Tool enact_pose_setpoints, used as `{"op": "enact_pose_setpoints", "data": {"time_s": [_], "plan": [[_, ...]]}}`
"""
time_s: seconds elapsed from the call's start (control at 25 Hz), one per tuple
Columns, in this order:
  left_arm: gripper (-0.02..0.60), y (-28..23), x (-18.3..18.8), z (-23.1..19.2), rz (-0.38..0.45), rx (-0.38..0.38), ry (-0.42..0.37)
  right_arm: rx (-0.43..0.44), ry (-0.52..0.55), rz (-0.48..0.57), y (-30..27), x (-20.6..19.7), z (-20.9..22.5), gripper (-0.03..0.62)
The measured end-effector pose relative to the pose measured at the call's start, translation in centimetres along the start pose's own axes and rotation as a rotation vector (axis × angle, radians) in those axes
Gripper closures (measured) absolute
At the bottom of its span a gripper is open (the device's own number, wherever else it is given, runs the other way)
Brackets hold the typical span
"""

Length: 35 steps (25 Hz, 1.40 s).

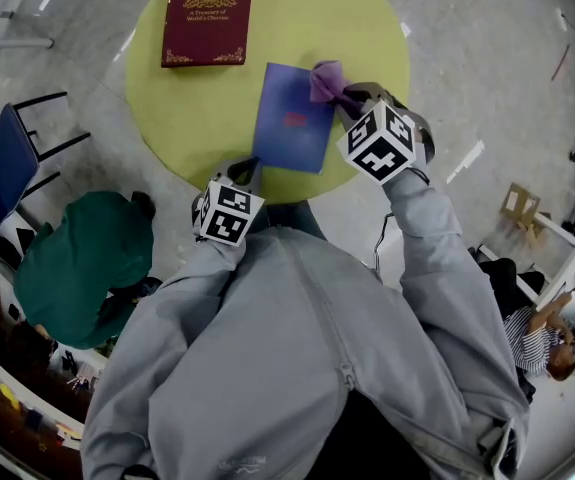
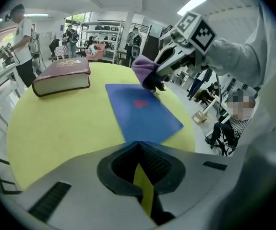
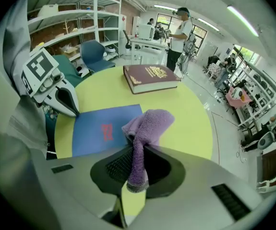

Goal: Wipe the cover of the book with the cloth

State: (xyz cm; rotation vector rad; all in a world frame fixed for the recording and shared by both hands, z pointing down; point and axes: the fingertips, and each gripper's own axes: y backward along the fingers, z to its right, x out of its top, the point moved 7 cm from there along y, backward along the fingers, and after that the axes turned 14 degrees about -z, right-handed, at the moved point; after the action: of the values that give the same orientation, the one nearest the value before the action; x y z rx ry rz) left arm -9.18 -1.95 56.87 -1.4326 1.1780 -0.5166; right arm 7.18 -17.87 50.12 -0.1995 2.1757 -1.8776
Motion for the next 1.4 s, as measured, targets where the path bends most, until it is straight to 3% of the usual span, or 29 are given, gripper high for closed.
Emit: {"op": "enact_pose_setpoints", "data": {"time_s": [0.44,0.84,1.12,1.4], "plan": [[0.565,0.1,-0.1,-0.1,0.010,-0.015,0.010,-0.029,0.025,0.196,7.4,3.1,-3.2,0.523],[0.563,0.1,0.0,-0.2,0.010,-0.022,0.022,0.079,0.103,0.182,10.1,5.0,-5.8,0.523],[0.564,0.0,0.0,-0.4,0.005,-0.027,0.032,0.175,0.179,0.123,4.7,6.4,-6.9,0.524],[0.565,-0.1,0.0,-0.5,0.009,-0.023,0.036,0.157,0.215,0.072,-1.5,8.1,-6.9,0.523]]}}
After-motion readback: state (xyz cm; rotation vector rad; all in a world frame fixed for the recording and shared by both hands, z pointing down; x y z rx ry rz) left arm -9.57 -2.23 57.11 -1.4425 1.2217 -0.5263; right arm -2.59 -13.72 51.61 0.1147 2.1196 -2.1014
